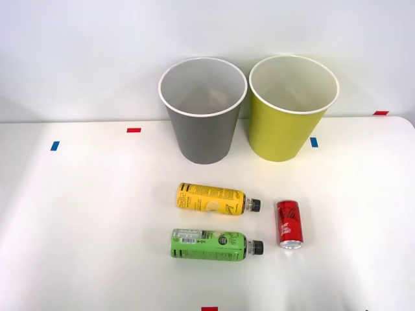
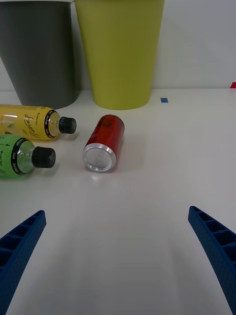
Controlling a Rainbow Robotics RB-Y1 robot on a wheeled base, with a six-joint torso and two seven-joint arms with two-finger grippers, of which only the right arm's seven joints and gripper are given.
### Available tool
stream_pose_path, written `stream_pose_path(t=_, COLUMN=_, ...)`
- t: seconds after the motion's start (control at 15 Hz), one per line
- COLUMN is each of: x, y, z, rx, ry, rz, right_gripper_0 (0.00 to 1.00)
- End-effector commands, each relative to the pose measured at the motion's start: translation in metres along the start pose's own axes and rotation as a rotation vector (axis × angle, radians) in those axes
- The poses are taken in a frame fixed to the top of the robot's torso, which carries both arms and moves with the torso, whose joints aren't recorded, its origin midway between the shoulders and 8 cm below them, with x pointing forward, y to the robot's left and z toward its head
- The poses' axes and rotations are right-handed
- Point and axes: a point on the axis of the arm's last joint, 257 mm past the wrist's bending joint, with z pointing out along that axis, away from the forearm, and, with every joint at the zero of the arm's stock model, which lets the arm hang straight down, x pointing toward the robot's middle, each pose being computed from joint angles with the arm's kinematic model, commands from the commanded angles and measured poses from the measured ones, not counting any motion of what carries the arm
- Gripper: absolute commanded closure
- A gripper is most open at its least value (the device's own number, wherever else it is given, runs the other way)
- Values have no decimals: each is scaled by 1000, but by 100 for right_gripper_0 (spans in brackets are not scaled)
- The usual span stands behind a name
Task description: Put cans in the gray bin, plastic bottles in the light green bin
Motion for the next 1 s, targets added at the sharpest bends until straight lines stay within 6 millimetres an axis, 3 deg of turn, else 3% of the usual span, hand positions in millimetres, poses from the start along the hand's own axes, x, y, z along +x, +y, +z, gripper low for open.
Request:
stream_pose_path(t=0.07, x=0, y=0, z=0, rx=0, ry=0, rz=0, right_gripper_0=0)
stream_pose_path(t=1.0, x=0, y=0, z=0, rx=0, ry=0, rz=0, right_gripper_0=0)
